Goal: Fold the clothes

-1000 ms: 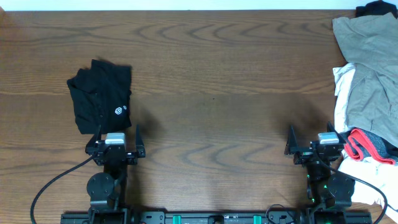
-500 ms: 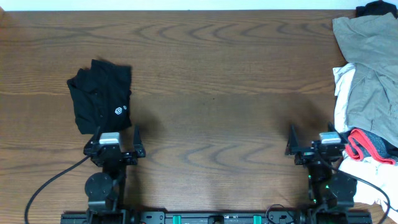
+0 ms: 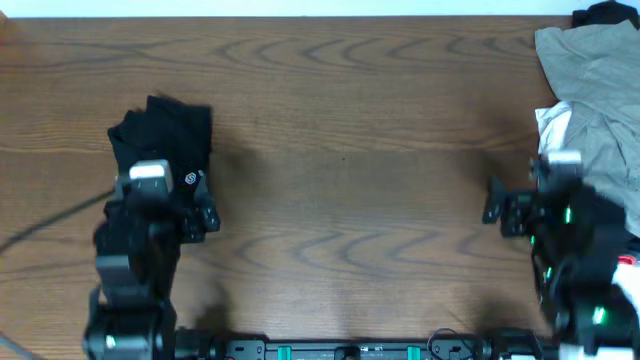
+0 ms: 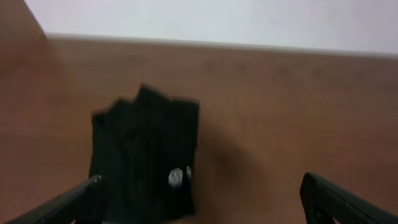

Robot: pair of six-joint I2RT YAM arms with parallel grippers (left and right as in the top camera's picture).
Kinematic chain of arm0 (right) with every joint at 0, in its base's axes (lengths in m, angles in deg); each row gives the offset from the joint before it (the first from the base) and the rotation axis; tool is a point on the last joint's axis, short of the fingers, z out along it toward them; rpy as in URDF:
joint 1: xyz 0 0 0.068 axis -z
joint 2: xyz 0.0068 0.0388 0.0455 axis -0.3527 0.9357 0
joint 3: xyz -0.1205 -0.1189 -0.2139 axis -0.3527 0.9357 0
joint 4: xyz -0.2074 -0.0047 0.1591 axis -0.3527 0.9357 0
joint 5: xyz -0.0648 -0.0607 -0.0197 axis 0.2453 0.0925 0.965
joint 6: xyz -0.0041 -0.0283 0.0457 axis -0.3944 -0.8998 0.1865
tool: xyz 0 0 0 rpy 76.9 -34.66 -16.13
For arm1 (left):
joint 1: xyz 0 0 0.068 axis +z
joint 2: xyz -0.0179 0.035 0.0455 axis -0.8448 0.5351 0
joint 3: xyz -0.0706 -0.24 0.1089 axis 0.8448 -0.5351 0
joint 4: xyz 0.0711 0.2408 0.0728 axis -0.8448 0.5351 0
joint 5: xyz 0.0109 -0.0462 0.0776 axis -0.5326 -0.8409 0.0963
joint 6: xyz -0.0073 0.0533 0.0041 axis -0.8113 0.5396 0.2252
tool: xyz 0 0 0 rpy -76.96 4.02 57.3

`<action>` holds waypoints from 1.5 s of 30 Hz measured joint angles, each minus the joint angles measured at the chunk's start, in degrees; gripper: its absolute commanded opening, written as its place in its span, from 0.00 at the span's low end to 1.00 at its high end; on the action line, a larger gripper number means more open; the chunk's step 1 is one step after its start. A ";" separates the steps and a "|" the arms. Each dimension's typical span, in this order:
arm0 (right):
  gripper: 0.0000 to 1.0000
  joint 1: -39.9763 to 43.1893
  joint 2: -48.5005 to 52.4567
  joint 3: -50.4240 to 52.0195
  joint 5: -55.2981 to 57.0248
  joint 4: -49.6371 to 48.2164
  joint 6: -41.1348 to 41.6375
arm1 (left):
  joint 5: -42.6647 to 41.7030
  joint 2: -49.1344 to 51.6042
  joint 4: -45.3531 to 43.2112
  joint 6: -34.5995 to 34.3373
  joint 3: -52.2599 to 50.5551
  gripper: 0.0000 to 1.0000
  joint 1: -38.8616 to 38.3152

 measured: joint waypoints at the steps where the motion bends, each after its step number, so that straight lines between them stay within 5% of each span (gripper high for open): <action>1: 0.99 0.00 3.80 -3.21 -1.25 1.95 -0.02 | -0.24 2.49 1.68 -0.11 2.01 0.98 0.00; 9: 0.99 3.23 20.00 -14.60 2.91 3.48 2.71 | -5.16 10.69 2.62 -0.28 5.92 0.98 0.00; 23: 0.99 39.15 38.34 -15.08 9.97 -5.57 3.80 | -6.49 10.99 1.97 -0.28 5.92 0.98 0.00; 37: 0.99 51.58 56.74 -15.17 1.46 -13.38 3.13 | -6.51 11.02 1.99 -0.28 5.92 0.98 0.00; 40: 0.83 51.78 59.91 -15.17 -0.39 -14.08 2.27 | -6.51 10.99 2.01 -0.28 5.92 0.98 0.00; 45: 0.29 51.74 62.77 -15.26 -3.34 -14.67 1.97 | -6.56 10.99 2.01 -0.48 5.92 0.98 0.00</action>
